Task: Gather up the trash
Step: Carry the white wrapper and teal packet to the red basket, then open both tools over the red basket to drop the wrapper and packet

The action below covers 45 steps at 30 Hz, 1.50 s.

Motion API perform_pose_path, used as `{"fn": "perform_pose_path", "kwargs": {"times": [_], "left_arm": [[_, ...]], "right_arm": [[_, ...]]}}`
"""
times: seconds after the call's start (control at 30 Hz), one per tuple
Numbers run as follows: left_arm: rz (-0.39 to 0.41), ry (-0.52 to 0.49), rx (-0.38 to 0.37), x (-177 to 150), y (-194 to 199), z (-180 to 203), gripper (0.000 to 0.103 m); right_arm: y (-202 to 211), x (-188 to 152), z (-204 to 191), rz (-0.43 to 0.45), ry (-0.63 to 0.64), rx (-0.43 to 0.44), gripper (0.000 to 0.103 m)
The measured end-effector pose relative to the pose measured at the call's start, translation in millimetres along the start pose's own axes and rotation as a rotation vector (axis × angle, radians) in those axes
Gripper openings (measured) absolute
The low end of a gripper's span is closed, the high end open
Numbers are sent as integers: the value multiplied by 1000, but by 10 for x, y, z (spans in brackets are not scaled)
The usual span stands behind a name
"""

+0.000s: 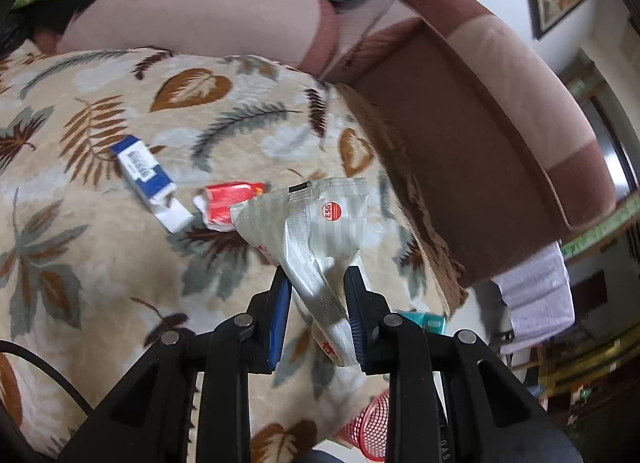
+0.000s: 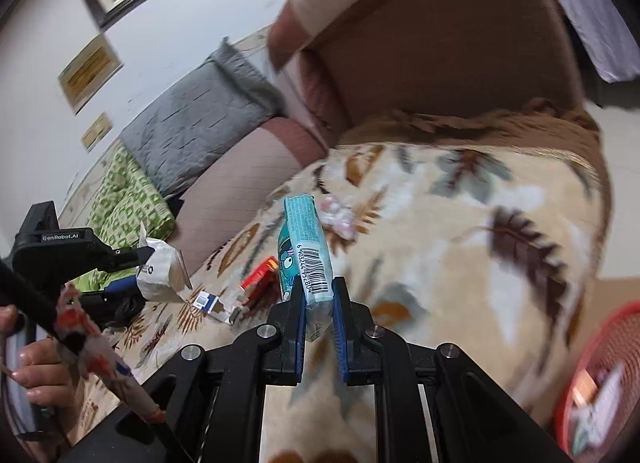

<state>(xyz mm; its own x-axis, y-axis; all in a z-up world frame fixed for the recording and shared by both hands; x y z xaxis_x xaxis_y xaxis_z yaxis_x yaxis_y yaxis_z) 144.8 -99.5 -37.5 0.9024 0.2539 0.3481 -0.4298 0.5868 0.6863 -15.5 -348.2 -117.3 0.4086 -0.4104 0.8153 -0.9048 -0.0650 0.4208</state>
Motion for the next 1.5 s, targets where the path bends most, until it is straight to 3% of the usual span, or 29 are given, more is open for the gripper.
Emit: {"fn": "perform_pose_path", "kwargs": {"times": [0.1,0.33,0.63,0.8,1.17,1.5], "left_arm": [[-33,-36,-31,-188,-18,160,26],[-211,-151,-134,-909,-209,710,26],[-337,-347,-170,-1883,-478,1179,26],[-384,-431,-144,-2311,-660,1313,26],[-437,-470,-103,-2749,-987,1404,26],[-445,-481,-92,-2780,-1088,1420,26]], "right_arm": [[308,69,169,6,-28,-21,13],[1066,198,457,43,-87,-85,13],[1813,97,897,50,-137,-225,13],[2020,-19,1236,42,-194,-282,13],[2210,-242,1733,33,-289,-325,13],[2163,-289,1852,20,-317,-334,13]]}}
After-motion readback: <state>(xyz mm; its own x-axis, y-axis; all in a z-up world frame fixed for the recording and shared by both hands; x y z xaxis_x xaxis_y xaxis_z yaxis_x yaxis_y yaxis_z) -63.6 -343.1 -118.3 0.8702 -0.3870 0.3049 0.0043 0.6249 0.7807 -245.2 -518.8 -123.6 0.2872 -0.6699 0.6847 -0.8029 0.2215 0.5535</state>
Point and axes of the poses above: each gripper's, at about its wrist camera, not at the fingertips, and y roughly against the way its jaws point, z to its right, x to its top, the point moved 2 cm from there along -y, roughly the way its jaws point, and after that the axes turned 10 degrees about y, right-handed, at the moved point
